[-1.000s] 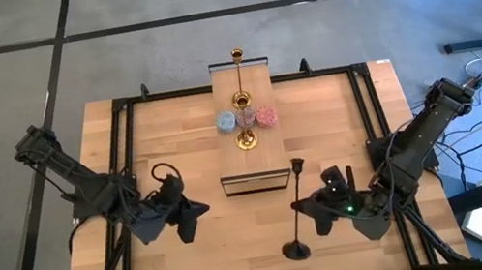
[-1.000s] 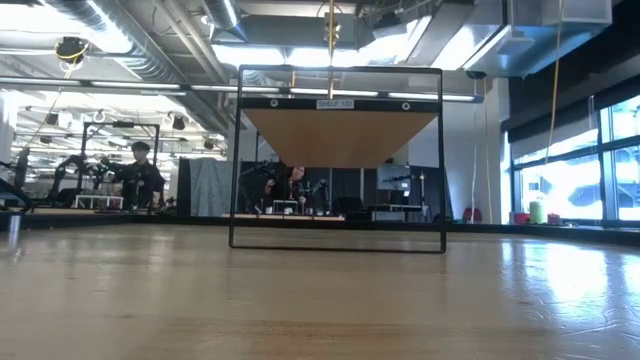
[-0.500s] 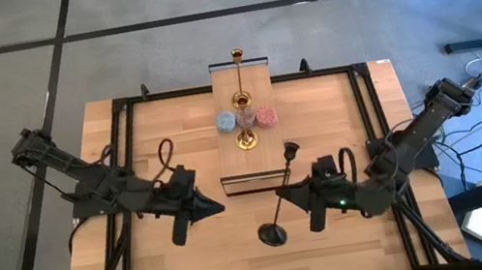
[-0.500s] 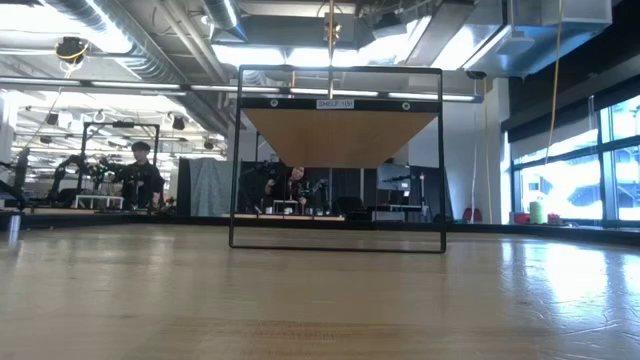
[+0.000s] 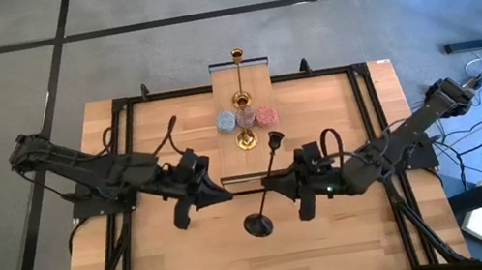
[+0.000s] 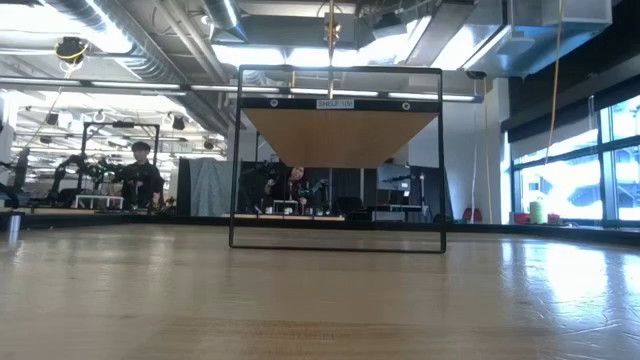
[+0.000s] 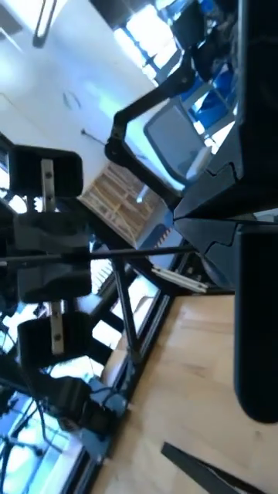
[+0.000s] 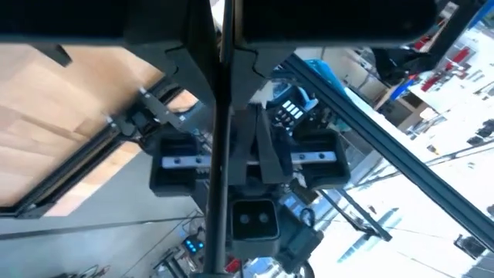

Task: Pick & Place candle stick holders
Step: Put the black candle holder on the shelf

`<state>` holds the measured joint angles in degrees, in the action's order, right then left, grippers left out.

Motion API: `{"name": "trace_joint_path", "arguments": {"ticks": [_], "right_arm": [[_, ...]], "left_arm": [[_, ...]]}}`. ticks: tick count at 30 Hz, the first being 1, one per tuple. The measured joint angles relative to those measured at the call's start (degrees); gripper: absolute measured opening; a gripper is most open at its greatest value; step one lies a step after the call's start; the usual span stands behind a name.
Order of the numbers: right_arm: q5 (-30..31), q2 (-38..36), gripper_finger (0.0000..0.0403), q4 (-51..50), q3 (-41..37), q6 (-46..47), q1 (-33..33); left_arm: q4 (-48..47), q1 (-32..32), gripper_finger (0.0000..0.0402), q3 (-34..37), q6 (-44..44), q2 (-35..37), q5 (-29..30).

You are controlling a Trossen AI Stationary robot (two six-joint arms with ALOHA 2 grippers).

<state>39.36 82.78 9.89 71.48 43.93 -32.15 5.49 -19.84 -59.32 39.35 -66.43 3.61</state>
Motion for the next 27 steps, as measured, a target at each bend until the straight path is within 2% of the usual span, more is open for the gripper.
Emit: {"name": "trace_joint_path", "arguments": {"ticks": [7,12,18,23,27], "right_arm": [[-2.47,0.03,0.0014,-2.01,3.37,-2.37,1.34],[-2.73,2.46,0.0014,-11.27,11.14,-3.07,1.49],[-4.31,9.3,0.0014,-22.07,23.01,-3.1,2.28],[-4.82,13.42,0.0014,-24.49,28.83,-4.41,2.52],[-2.11,13.97,0.0014,-24.29,29.68,-4.67,2.53]], "left_arm": [[0.53,2.28,0.0011,-0.01,-0.59,-0.34,-1.52],[1.81,2.83,0.0056,-0.01,-1.09,-0.35,-2.47],[5.14,2.84,0.0124,-0.01,-2.17,-0.65,-1.48],[5.07,1.77,0.0154,-0.01,-3.05,-1.55,-1.59],[5.32,-0.34,0.0161,-0.01,-3.72,-2.96,-1.1]]}}
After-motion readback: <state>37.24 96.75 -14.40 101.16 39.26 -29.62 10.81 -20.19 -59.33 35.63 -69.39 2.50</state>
